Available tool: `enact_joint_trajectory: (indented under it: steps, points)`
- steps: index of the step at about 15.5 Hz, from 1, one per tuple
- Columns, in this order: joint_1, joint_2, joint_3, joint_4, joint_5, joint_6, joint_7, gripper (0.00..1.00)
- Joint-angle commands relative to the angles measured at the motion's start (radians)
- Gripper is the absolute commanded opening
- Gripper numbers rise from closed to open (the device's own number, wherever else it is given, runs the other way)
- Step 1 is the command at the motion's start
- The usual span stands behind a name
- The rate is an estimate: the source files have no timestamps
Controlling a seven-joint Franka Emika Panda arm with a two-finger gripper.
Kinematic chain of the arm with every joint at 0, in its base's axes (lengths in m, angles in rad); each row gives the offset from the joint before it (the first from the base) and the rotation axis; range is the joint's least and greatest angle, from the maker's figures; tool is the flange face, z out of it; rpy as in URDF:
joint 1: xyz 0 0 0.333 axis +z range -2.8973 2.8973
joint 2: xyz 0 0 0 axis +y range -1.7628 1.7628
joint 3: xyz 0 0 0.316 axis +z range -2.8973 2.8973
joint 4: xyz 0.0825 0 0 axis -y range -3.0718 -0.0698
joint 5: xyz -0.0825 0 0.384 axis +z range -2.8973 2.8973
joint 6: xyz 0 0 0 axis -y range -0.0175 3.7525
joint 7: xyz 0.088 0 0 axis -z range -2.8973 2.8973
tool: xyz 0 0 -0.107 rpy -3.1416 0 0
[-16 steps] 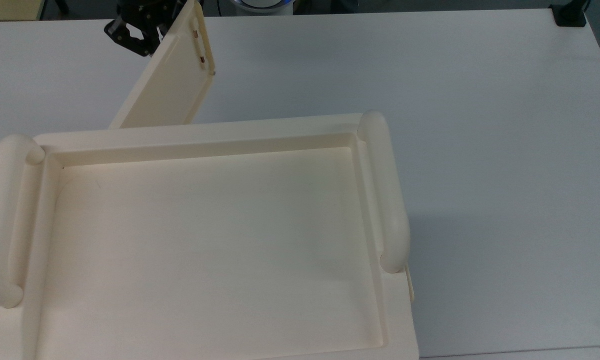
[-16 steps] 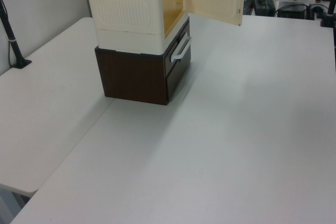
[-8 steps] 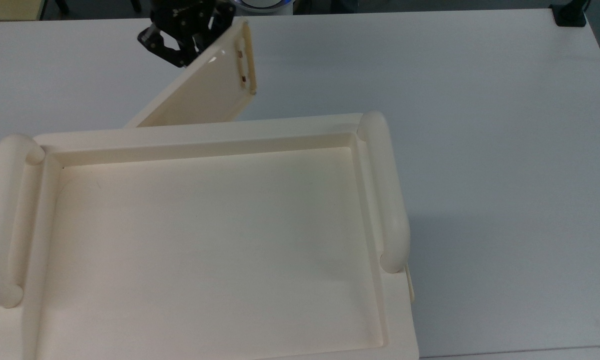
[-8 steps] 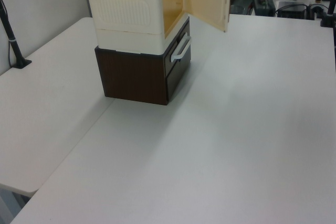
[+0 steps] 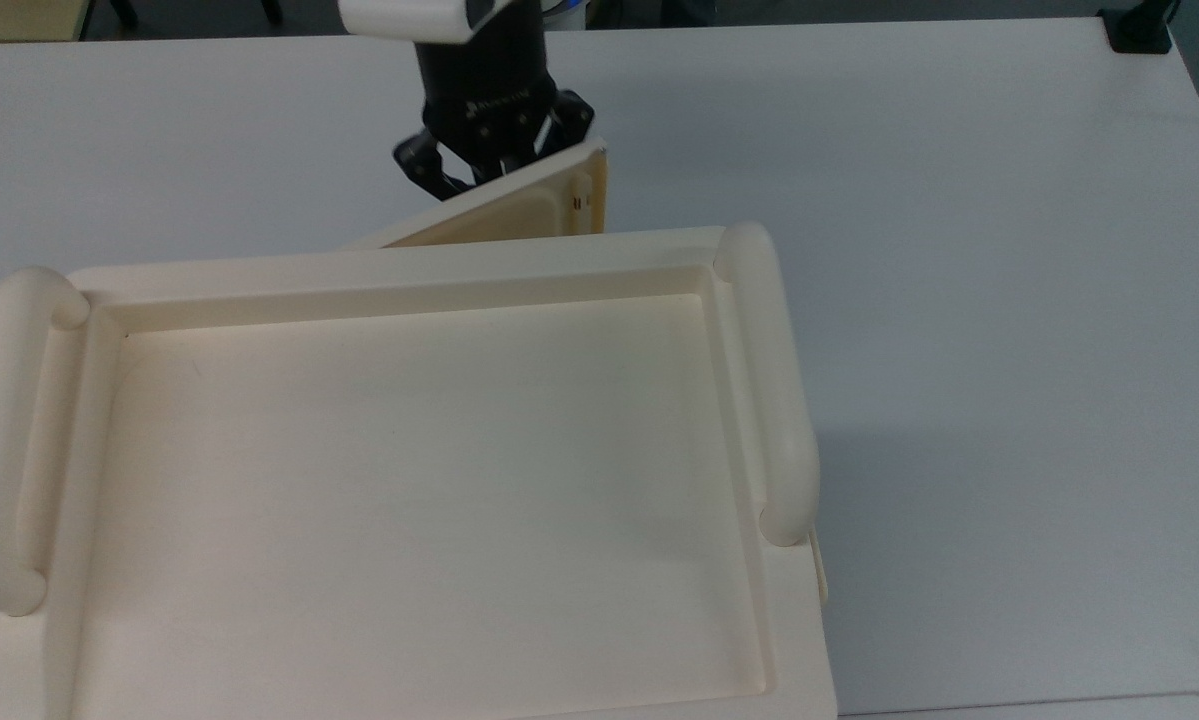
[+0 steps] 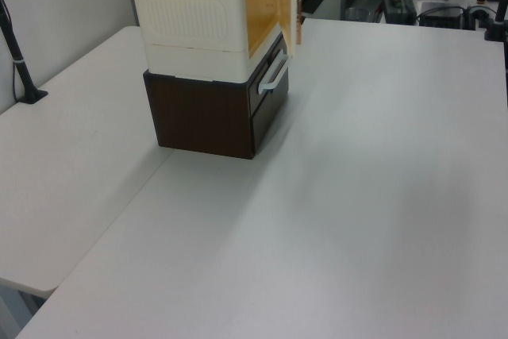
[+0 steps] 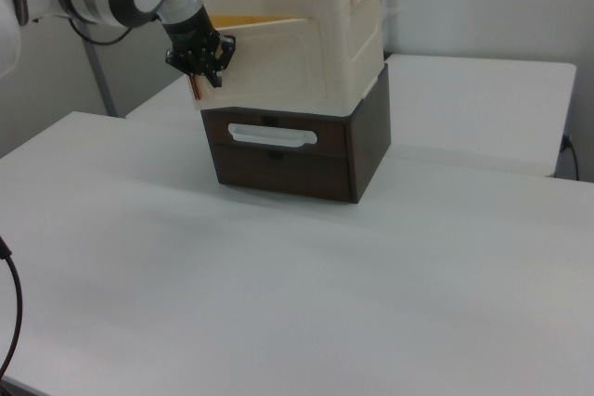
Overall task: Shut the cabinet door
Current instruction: 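Press the door flat against the cabinet front with the gripper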
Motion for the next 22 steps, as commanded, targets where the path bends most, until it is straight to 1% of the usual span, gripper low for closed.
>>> enact_joint_trajectory:
  steps: [1, 3, 5, 7, 15, 16, 17, 20, 22]
  points:
    - [0.039, 0.064, -0.013, 0.046, 0.011, 0.118, 0.157, 0.08]
    - [0.045, 0.092, -0.013, 0.066, 0.006, 0.154, 0.210, 0.08]
    - [0.045, 0.099, -0.013, 0.068, 0.008, 0.190, 0.228, 0.08]
    - [0.050, 0.111, -0.014, 0.066, 0.005, 0.270, 0.318, 0.08]
    - [0.041, 0.118, -0.024, 0.069, 0.003, 0.352, 0.357, 0.08]
    - [0.039, 0.115, -0.024, 0.068, 0.001, 0.343, 0.354, 0.08]
    - [0.036, 0.090, -0.024, 0.059, 0.001, 0.304, 0.350, 0.08]
    - [0.012, 0.038, -0.019, 0.028, 0.018, 0.081, 0.308, 0.09]
    - [-0.004, -0.008, -0.014, -0.015, 0.020, -0.060, 0.296, 0.09]
